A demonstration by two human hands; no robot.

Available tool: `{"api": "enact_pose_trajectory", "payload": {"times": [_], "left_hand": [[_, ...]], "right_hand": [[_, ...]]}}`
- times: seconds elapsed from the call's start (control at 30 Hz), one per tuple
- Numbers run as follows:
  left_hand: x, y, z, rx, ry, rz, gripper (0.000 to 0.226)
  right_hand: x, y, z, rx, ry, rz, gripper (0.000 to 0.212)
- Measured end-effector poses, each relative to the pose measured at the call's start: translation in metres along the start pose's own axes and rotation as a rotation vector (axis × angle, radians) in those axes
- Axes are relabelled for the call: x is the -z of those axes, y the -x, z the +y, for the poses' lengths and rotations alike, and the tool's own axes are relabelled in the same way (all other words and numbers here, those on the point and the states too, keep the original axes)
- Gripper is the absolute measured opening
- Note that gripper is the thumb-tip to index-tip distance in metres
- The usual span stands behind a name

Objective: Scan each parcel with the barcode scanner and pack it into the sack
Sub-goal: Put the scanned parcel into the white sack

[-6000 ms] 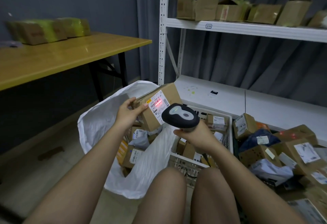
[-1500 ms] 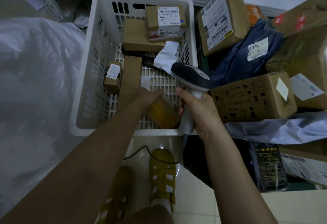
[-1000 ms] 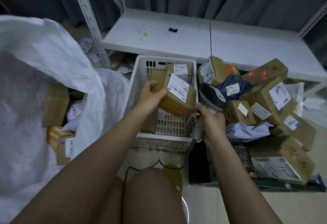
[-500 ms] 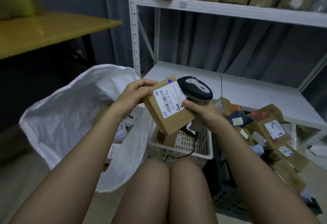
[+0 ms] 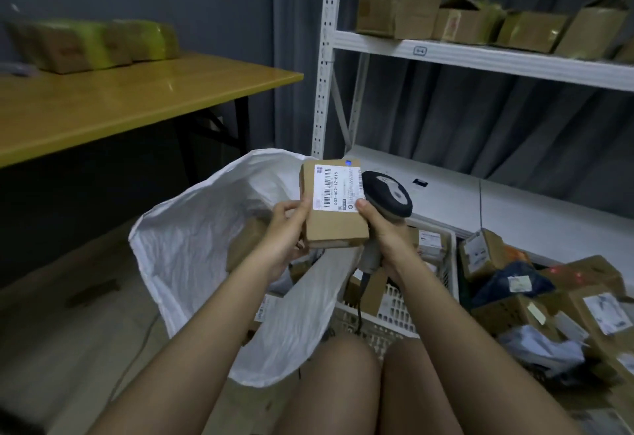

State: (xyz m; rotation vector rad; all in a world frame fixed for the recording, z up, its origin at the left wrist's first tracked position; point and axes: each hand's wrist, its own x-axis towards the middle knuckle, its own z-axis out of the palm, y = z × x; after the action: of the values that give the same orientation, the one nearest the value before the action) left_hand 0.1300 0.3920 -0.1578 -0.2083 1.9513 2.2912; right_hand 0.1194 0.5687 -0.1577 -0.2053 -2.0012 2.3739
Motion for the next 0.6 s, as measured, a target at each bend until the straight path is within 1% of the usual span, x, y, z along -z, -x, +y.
{"api": "enact_pose_trajectory", "payload": {"times": [0.07,0.17,0.23,0.33,0.37,0.43,0.47,0.57,0.6], "left_hand": [[0.005,0.009,-0.009,0.001,0.026,-0.081,0.052],[0.020,0.008,-0.018,-0.069,0.004,-0.113,0.063],[0.032,0.005,-0.017,-0.107,-0.017,-0.071,0.062],[0.055,0.001,-0.008,-0.151,-0.054,0.012,0.059],[0.064,-0.001,-0.006,-0.162,-0.091,0.044,0.059],[0.081,-0.007,-0.004,-0.160,-0.197,0.084,0.061],[0.087,-0.010,-0.004,-0.145,-0.247,0.085,0.062],[0.095,-0.015,-0.006,-0.099,-0.328,0.072,0.065],[0.096,-0.017,-0.008,-0.090,-0.346,0.081,0.066]], "right_hand": [[-0.009,-0.004,0.004,0.020,-0.002,0.005,0.038],[-0.016,-0.008,0.009,0.023,0.040,-0.061,0.030],[-0.016,-0.012,0.008,0.007,0.131,-0.107,0.033],[-0.006,-0.014,0.003,0.037,0.335,-0.154,0.046],[-0.002,-0.012,0.001,0.049,0.392,-0.189,0.044],[0.003,-0.004,-0.002,0.091,0.525,-0.297,0.030],[0.005,0.001,-0.003,0.110,0.600,-0.338,0.030],[0.007,0.007,0.003,0.158,0.759,-0.370,0.056],[0.007,0.011,0.005,0.149,0.787,-0.373,0.057]]}}
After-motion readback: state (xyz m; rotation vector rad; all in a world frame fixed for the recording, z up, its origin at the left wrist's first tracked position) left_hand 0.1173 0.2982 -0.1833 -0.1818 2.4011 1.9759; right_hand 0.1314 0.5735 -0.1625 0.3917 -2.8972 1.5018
